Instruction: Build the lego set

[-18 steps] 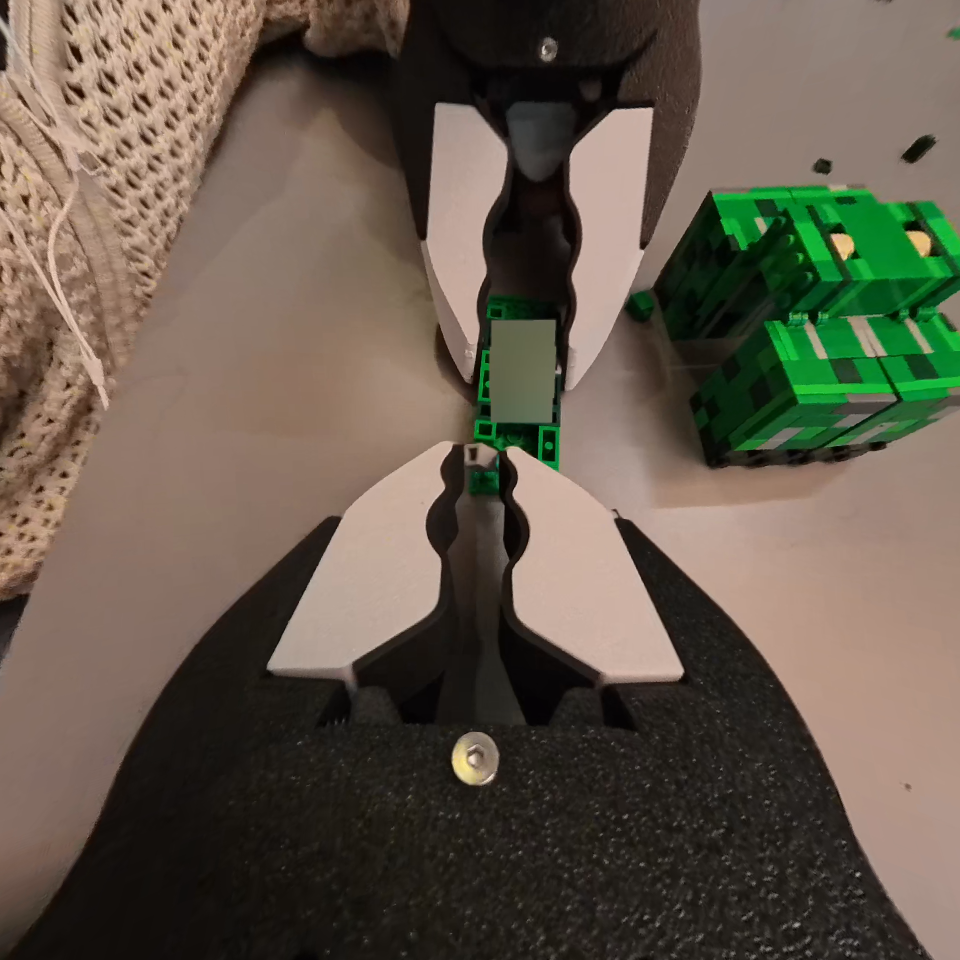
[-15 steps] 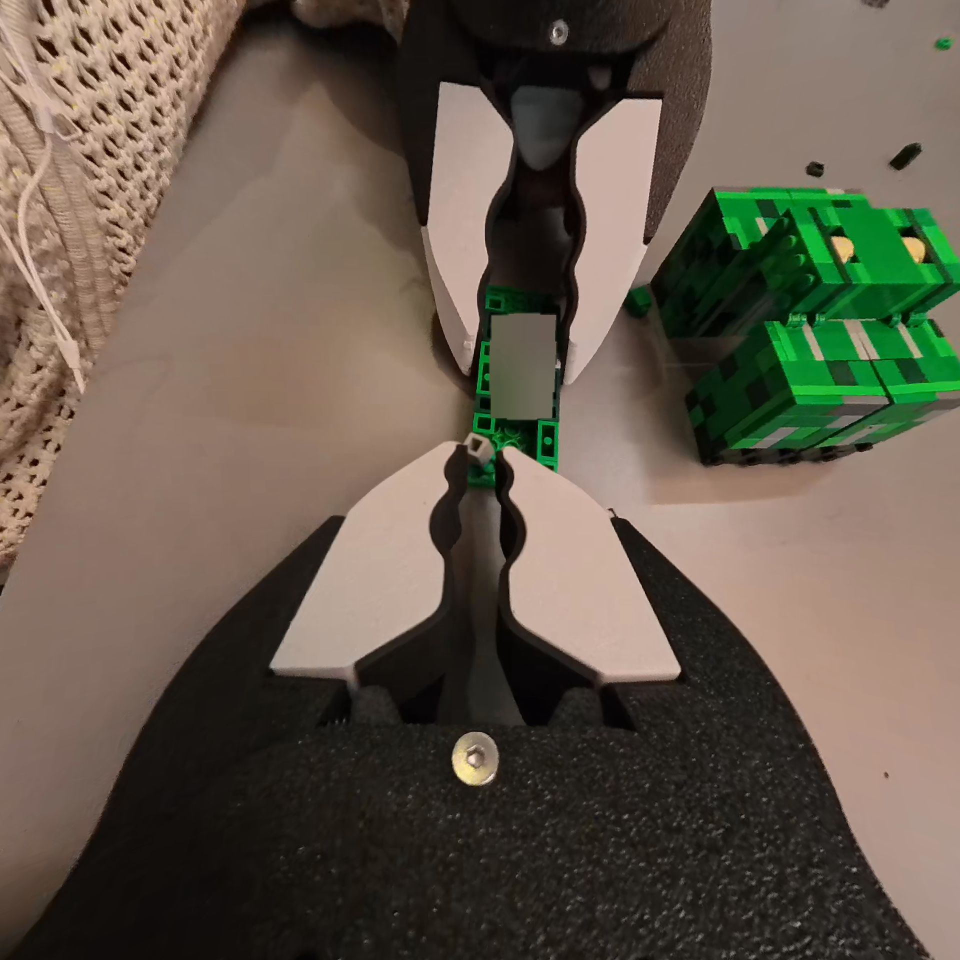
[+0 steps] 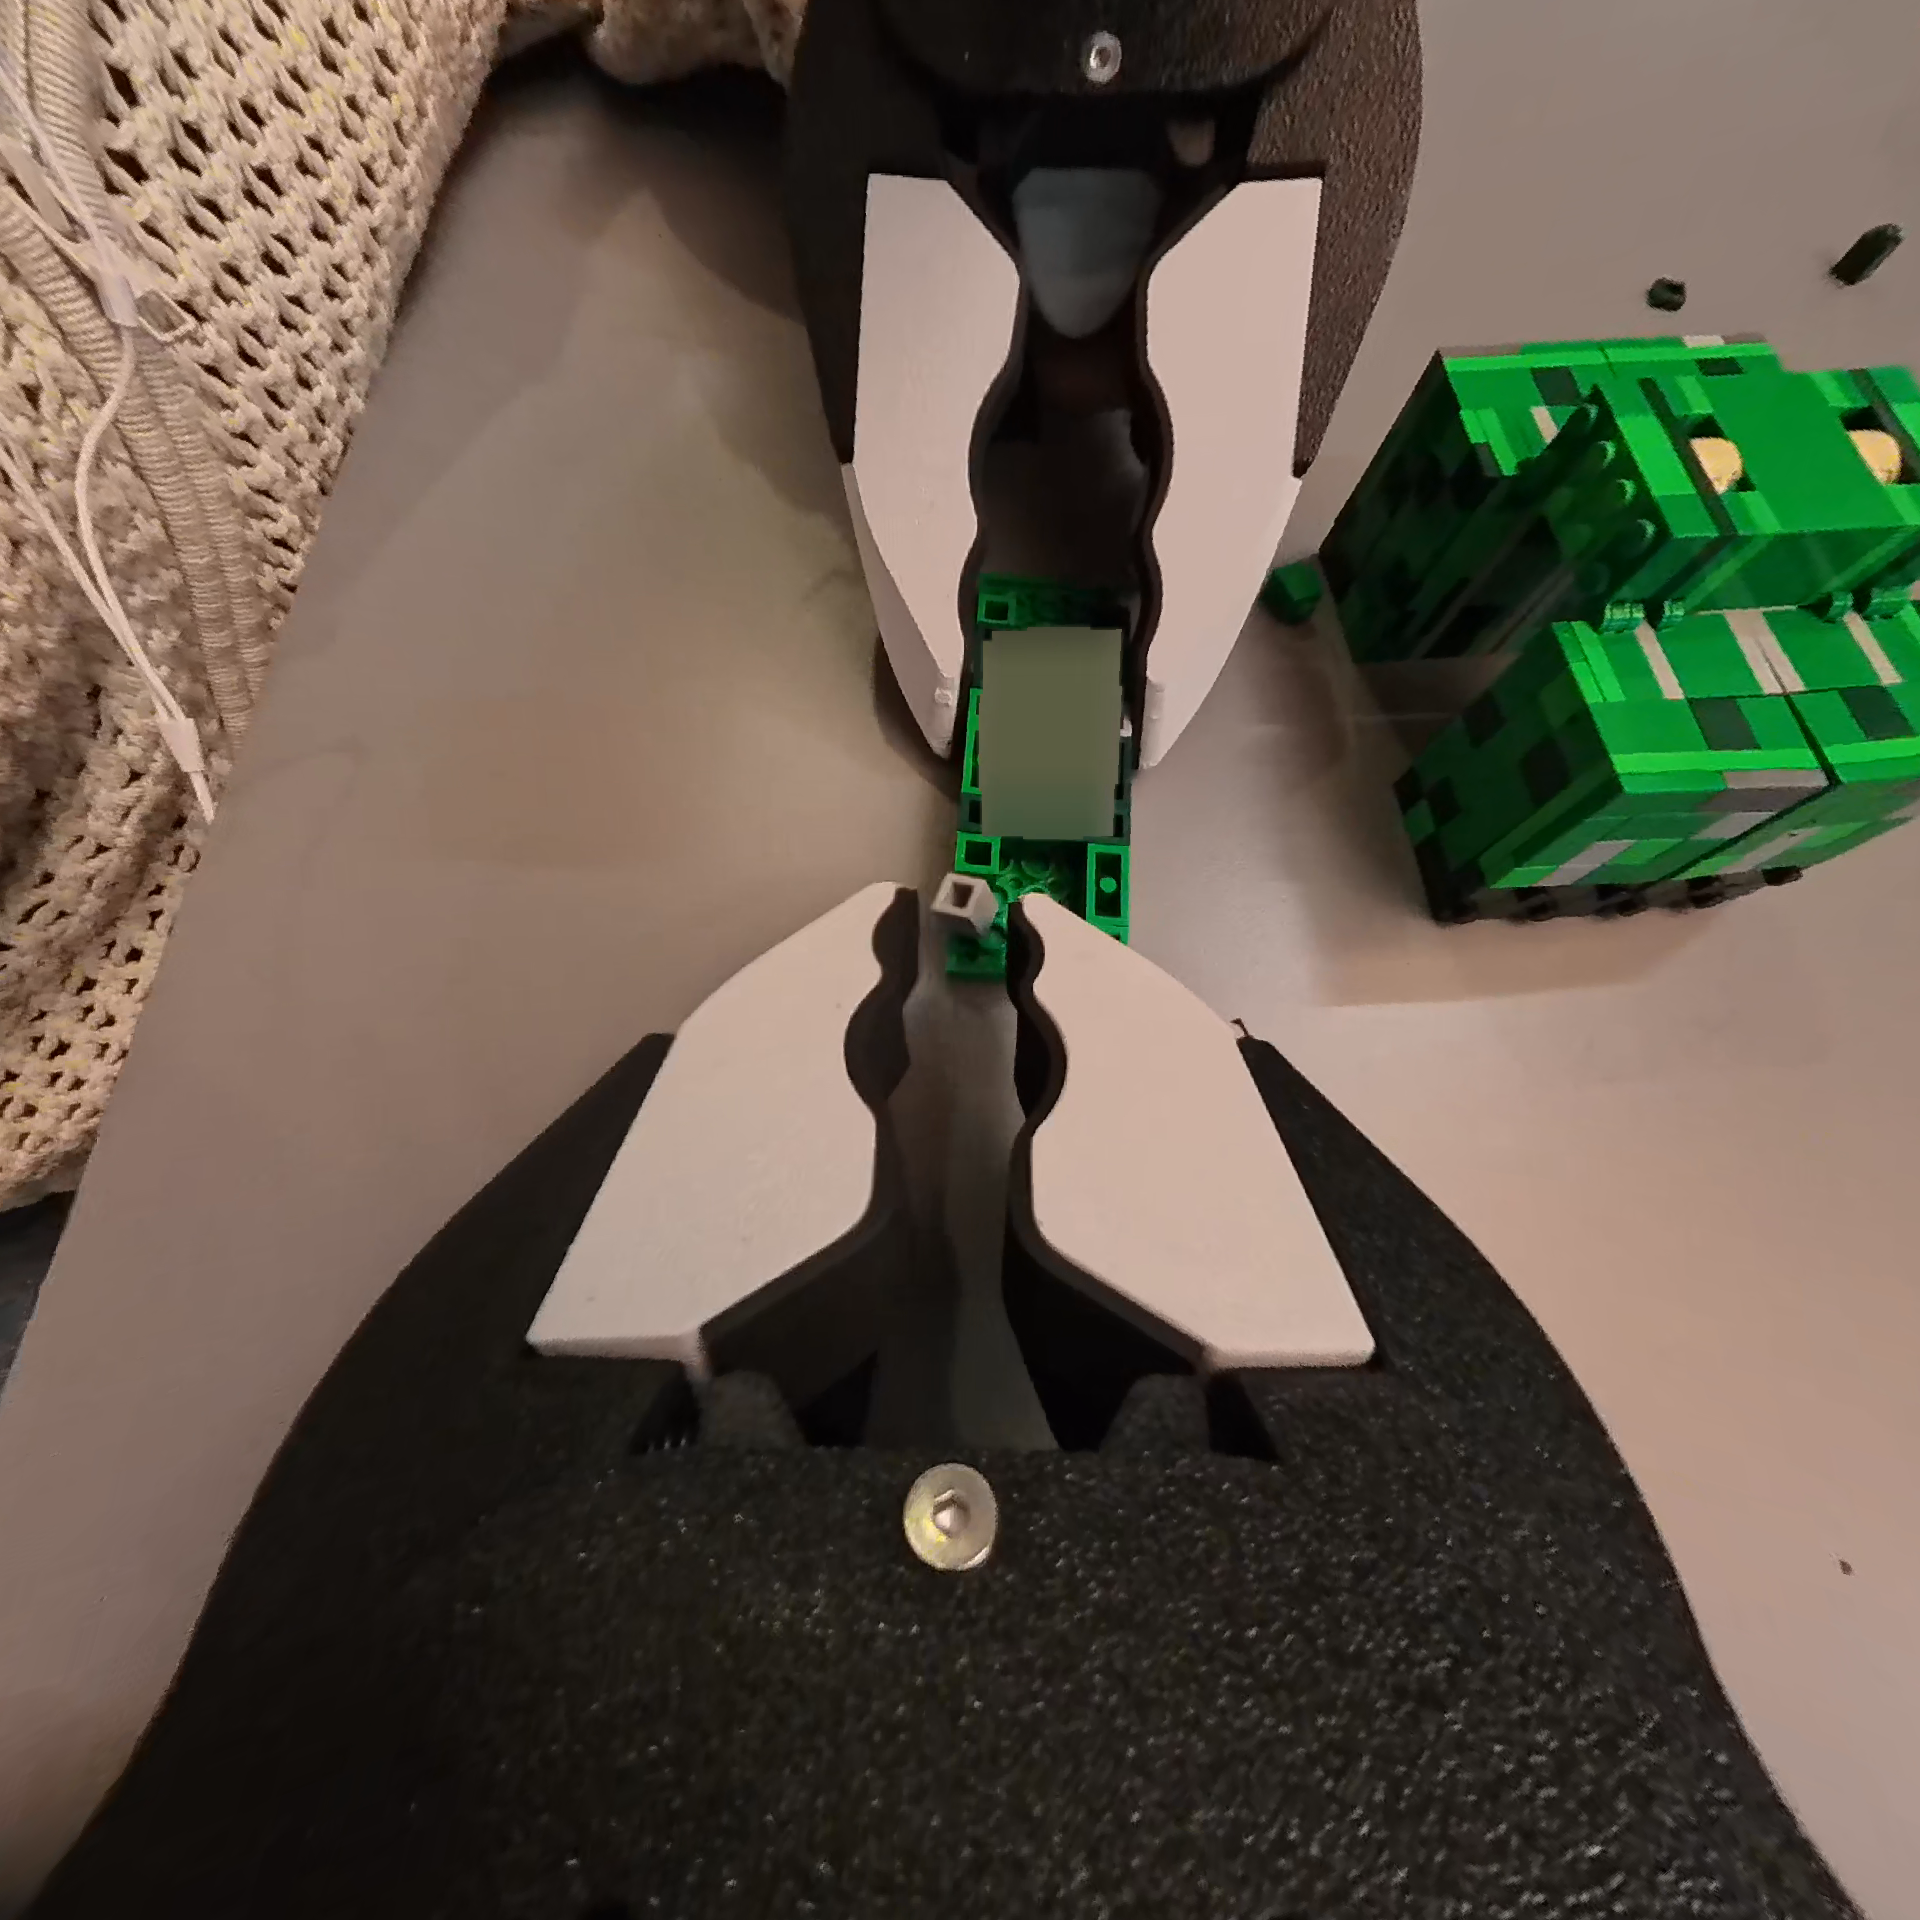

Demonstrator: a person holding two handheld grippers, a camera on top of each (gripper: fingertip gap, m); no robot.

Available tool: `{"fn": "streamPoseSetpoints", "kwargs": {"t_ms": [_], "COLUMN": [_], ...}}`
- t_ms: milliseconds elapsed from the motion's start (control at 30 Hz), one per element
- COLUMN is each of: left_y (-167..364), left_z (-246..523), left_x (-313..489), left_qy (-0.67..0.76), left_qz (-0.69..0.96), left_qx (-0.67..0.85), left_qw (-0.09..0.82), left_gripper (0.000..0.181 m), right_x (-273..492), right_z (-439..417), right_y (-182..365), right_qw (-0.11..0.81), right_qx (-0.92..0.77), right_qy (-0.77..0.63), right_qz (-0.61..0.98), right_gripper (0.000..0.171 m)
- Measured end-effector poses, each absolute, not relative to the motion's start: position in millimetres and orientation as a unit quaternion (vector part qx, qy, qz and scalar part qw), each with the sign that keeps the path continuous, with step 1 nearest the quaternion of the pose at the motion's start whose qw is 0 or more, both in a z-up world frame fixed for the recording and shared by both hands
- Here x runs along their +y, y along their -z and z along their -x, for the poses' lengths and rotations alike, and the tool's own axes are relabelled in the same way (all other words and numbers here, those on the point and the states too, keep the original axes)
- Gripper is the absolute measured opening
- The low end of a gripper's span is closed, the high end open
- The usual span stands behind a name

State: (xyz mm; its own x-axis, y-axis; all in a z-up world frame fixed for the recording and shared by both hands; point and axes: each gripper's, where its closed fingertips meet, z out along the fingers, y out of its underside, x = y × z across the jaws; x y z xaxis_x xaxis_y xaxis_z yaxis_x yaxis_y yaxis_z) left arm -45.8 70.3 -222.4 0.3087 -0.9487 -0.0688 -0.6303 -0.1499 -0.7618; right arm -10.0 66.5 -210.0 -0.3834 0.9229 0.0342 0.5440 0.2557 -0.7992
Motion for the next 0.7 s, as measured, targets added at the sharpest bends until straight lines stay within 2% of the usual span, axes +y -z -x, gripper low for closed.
{"fn": "streamPoseSetpoints", "kwargs": {"t_ms": [100, 233, 700], "left_y": [222.5, 222.7, 222.8], "left_z": [45.9, 46.1, 46.4], "left_x": [70.2, 70.3, 69.7], "left_qy": [0.222, 0.222, 0.225], "left_qz": [0.725, 0.725, 0.724], "left_qx": [0.544, 0.544, 0.546], "left_qw": [0.359, 0.358, 0.356], "left_gripper": [0.035, 0.035, 0.035], "right_x": [65.3, 67.3, 66.0], "right_z": [10.6, 11.3, 11.0], "right_y": [213.6, 212.8, 213.5], "right_qw": [0.259, 0.259, 0.205], "right_qx": [-0.755, -0.749, -0.735], "right_qy": [-0.35, -0.354, -0.39], "right_qz": [0.49, 0.497, 0.515], "right_gripper": [0.016, 0.009, 0.008]}}
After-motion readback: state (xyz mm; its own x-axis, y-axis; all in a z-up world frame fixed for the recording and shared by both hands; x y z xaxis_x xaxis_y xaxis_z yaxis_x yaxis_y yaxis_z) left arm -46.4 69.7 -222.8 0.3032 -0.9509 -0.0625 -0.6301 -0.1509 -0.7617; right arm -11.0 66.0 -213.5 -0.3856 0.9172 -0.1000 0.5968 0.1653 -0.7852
